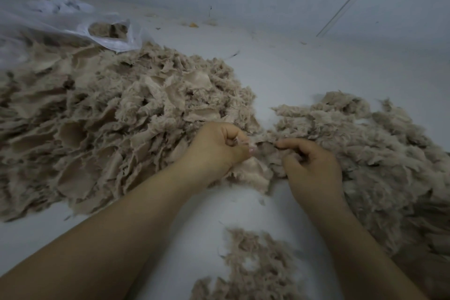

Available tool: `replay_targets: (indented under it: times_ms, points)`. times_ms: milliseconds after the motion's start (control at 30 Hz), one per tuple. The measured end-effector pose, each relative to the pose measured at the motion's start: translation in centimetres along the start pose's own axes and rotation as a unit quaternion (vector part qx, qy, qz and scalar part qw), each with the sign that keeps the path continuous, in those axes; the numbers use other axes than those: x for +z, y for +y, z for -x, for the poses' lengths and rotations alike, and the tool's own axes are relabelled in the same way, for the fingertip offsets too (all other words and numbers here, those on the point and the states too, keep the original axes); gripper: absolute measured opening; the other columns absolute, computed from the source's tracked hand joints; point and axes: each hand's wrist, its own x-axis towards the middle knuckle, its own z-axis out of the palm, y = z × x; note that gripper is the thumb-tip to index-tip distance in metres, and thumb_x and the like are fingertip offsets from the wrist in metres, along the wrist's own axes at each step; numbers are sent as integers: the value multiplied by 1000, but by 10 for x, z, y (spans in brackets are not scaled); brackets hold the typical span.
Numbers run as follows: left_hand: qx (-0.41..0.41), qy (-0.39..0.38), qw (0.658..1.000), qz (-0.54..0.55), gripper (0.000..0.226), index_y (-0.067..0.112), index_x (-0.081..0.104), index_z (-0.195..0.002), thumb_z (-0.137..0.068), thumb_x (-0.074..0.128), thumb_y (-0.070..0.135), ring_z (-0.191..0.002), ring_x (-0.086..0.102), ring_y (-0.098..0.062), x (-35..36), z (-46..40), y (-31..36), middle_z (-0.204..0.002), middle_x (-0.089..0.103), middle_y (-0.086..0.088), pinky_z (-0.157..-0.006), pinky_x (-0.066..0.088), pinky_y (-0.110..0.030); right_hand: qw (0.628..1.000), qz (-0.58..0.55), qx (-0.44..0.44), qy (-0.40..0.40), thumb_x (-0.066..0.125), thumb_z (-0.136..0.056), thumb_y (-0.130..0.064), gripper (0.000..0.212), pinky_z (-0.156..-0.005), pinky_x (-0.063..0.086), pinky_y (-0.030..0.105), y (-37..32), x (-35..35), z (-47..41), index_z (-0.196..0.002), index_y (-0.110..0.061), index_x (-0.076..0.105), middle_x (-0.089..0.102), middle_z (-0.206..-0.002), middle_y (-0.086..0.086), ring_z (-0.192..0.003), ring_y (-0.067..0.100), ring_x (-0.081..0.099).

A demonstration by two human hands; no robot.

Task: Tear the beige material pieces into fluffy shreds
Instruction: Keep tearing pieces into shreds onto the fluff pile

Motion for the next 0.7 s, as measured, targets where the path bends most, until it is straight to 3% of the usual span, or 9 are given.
replay_targets:
  times_ms: [67,133,167,267,400,533,600,633,700]
  points:
    - [13,34,999,33,10,-2,67,-78,-83,74,3,-43,42,-14,5,1,-3,-56,58,-21,-44,32,-18,997,-54,-37,-29,66,-91,-19,21,-52,48,16,-5,1,1,-84,-38,73,70,-69,-7,-55,-1,59]
    - [24,52,997,55,10,2,67,-75,-83,73,0,-42,46,-14,12,1,-4,-55,61,-15,-43,35,-18,986,-120,-61,-103,70,-93,-27,14,-68,58,21,-11,3,4,-88,-39,76,76,-84,-10,-78,7,72]
    - [28,54,996,61,12,3,67,-73,-83,72,-1,-44,49,-15,15,2,-4,-56,62,-13,-45,38,-21,978,-145,-63,-139,70,-90,-30,13,-70,58,21,-14,3,6,-88,-41,77,77,-86,-9,-81,9,73]
    - [34,65,994,80,20,7,67,-66,-84,71,-1,-49,50,-20,20,3,-5,-56,60,-16,-49,40,-30,977,-129,-57,-158,73,-87,-21,22,-59,56,19,-12,4,5,-79,-41,78,75,-73,1,-62,9,67]
    - [33,102,988,109,41,16,57,-50,-85,71,2,-36,35,-9,15,-2,-7,-43,47,-1,-42,30,-17,988,-97,-26,-118,69,-92,-12,23,-47,46,19,-4,3,-1,-73,-22,77,68,-57,10,-47,12,57]
    - [-1,76,981,177,42,14,55,-49,-85,68,-2,-28,27,-11,7,-1,1,-61,48,-23,-36,26,-12,992,-91,19,-88,66,-96,-17,32,-46,41,24,3,2,-4,-64,-15,71,62,-49,8,-43,14,51]
    - [6,-35,990,134,31,8,60,-56,-82,69,-6,-27,31,-11,-7,-1,6,-63,53,-26,-35,28,-14,993,-89,38,-62,67,-95,-20,34,-49,41,30,6,2,-5,-63,-11,68,63,-52,13,-45,19,51]
    - [-1,-157,985,76,22,7,67,-63,-79,70,-8,-28,38,-11,-15,0,11,-65,60,-24,-35,31,-16,993,-92,41,-57,67,-95,-20,34,-50,43,31,6,2,-6,-63,-11,68,64,-53,13,-47,20,53]
    - [-38,-412,909,-54,12,5,74,-87,-77,72,-3,-42,58,-12,-27,3,19,-77,73,-10,-40,46,-21,992,-104,41,-56,67,-95,-17,32,-52,47,34,5,4,-5,-64,-12,69,65,-54,13,-49,21,57]
